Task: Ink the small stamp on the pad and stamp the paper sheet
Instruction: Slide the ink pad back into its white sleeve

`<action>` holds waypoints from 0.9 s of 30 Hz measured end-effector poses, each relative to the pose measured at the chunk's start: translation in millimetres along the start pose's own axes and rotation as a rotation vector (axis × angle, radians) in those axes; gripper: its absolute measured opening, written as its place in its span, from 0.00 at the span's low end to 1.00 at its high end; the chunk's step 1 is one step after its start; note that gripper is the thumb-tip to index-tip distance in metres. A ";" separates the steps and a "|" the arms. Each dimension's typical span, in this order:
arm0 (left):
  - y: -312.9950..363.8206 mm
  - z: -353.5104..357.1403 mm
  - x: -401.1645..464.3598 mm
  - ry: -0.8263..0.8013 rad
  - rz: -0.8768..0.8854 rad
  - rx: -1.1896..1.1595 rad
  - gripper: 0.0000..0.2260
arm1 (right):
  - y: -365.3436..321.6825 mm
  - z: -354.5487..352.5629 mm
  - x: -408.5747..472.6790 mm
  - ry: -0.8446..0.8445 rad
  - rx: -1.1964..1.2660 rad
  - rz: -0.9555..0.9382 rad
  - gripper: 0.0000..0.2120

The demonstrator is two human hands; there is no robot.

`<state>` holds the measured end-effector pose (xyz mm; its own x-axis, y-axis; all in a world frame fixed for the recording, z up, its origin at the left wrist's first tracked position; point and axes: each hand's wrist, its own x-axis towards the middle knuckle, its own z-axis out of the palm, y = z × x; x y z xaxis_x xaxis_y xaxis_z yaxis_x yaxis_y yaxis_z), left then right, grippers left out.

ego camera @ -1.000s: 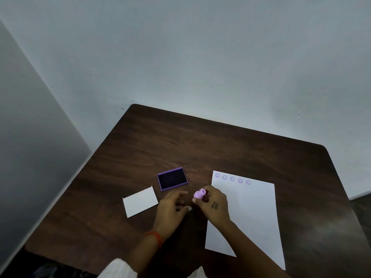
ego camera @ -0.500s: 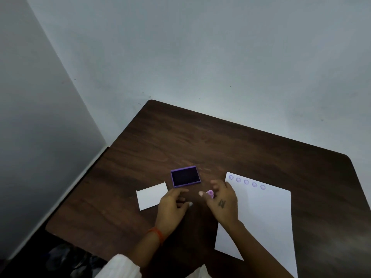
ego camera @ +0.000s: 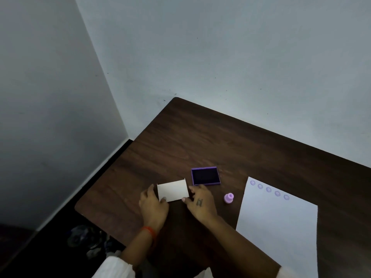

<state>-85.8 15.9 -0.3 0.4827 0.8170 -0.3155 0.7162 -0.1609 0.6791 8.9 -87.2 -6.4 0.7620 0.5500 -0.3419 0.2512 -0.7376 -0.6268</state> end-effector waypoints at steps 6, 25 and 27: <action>3.0 1.1 5.7 -0.105 -0.041 -0.003 0.22 | -4.1 5.7 1.2 -0.030 -0.069 -0.033 0.25; 87.0 42.5 -0.6 -0.145 0.118 -0.113 0.21 | 30.9 -62.9 10.8 0.420 0.243 0.141 0.11; 88.4 49.0 -0.8 -0.170 0.095 -0.091 0.21 | 36.0 -65.5 15.4 0.409 0.225 0.159 0.11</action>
<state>1.8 -26.1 27.6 0.6291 0.6944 -0.3493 0.6187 -0.1752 0.7658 68.7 -131.0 11.7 0.9637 0.2052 -0.1707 0.0120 -0.6722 -0.7403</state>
